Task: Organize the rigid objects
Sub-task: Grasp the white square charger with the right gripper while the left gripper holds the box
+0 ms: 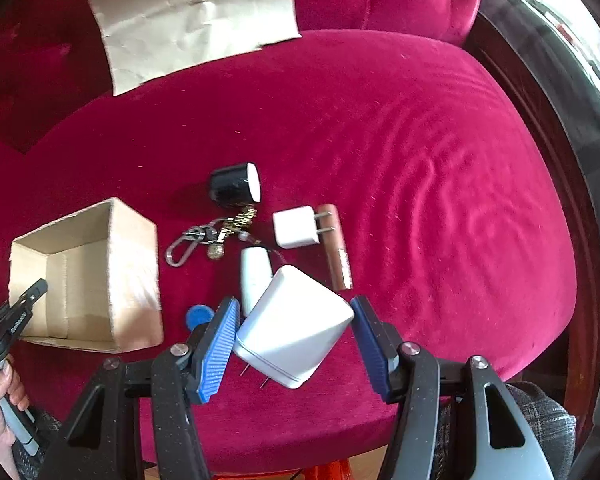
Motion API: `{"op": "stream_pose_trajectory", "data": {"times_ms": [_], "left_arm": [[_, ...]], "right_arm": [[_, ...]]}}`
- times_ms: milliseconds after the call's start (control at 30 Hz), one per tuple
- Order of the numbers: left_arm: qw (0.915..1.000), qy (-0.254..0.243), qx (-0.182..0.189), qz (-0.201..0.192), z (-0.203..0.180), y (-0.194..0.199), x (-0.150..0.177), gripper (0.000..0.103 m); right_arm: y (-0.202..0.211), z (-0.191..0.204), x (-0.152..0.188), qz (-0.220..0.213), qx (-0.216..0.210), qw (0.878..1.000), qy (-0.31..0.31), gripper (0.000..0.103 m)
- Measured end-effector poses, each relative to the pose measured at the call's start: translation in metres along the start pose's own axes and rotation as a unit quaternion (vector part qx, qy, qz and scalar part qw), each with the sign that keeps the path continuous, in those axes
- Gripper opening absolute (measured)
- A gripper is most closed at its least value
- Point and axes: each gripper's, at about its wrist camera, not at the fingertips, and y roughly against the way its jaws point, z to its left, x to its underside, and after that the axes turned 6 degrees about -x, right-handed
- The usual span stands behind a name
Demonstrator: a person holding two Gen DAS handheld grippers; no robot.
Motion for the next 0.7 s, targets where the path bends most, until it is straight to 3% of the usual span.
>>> {"op": "stream_pose_trajectory", "data": {"times_ms": [200, 367, 700], "left_arm": [[1.0000, 0.004, 0.000, 0.000, 0.016, 0.008, 0.005, 0.003], [1.0000, 0.005, 0.000, -0.001, 0.001, -0.001, 0.040, 0.003], [1.0000, 0.003, -0.004, 0.000, -0.019, -0.017, 0.023, 0.003]], "right_arm": [[0.014, 0.045, -0.002, -0.005, -0.010, 0.999, 0.047, 0.061], [0.021, 0.071, -0.005, -0.011, -0.021, 0.996, 0.089, 0.061], [0.026, 0.124, -0.010, -0.015, -0.047, 0.989, 0.139, 0.061]]}}
